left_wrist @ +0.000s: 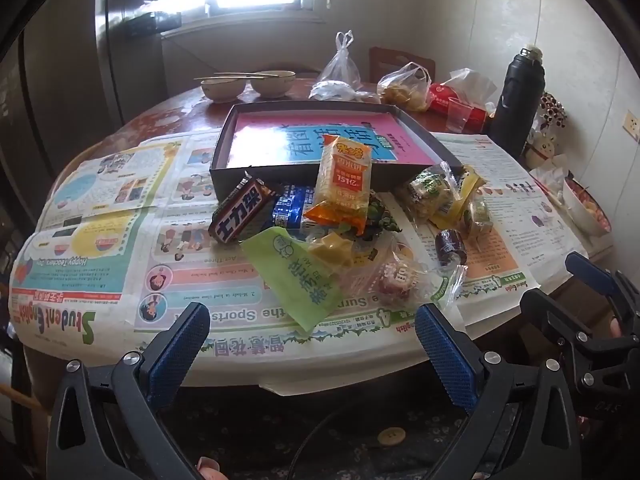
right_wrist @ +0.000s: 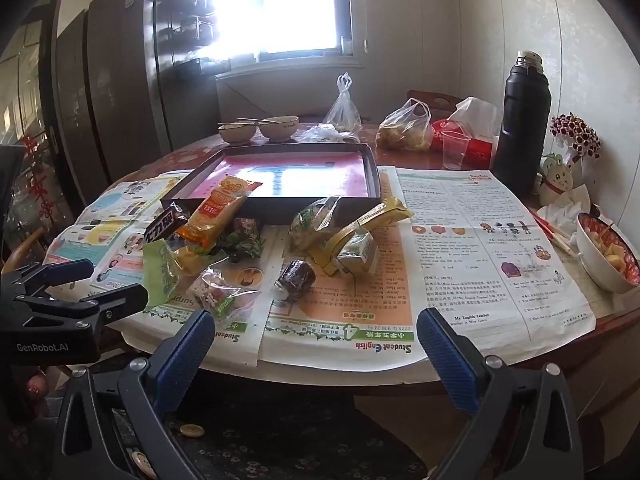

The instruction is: Organize snacks

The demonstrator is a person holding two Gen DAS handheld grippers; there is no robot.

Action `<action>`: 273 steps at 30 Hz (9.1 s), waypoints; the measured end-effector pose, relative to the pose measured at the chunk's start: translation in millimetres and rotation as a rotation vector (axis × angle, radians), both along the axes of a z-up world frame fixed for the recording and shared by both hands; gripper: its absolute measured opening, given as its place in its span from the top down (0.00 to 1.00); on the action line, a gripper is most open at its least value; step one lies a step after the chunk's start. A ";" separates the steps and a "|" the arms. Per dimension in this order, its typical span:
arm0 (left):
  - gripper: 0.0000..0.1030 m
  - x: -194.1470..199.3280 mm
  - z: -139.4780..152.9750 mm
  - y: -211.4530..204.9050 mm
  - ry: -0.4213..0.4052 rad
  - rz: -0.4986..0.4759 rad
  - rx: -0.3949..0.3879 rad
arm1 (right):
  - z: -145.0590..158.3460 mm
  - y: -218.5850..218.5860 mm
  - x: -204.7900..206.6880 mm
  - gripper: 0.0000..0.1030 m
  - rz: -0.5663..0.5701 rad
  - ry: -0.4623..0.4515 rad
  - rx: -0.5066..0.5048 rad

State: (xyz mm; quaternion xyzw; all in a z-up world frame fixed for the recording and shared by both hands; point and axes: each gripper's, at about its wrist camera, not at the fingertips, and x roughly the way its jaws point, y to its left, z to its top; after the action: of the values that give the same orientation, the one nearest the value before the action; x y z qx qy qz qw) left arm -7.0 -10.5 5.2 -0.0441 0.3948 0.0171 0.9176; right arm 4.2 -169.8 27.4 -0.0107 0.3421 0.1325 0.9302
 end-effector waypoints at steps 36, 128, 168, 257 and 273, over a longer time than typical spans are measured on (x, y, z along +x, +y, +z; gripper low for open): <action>0.01 -0.9 0.3 -2.1 -0.002 -0.006 0.001 | -1.9 0.0 1.6 0.01 0.009 0.006 0.003; 0.17 105.6 -31.5 99.4 0.100 0.042 -0.005 | -47.4 107.1 69.3 0.54 0.435 0.123 -0.167; 0.83 107.1 10.1 102.1 -0.006 -0.026 -0.146 | -1.0 53.2 116.9 0.60 0.277 0.121 0.137; 0.37 164.2 23.7 67.6 -0.050 -0.043 -0.147 | 7.5 8.9 210.7 0.44 0.023 0.084 0.142; 0.34 133.9 43.6 59.0 -0.092 -0.071 -0.145 | 30.9 4.7 179.2 0.40 0.049 0.038 0.140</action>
State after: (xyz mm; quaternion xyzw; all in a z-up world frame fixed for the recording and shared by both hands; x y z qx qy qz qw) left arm 126.9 48.5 48.8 -0.0972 0.3539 -0.0462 0.9291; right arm 183.4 -165.2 58.3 0.0483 0.3493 0.1792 0.9185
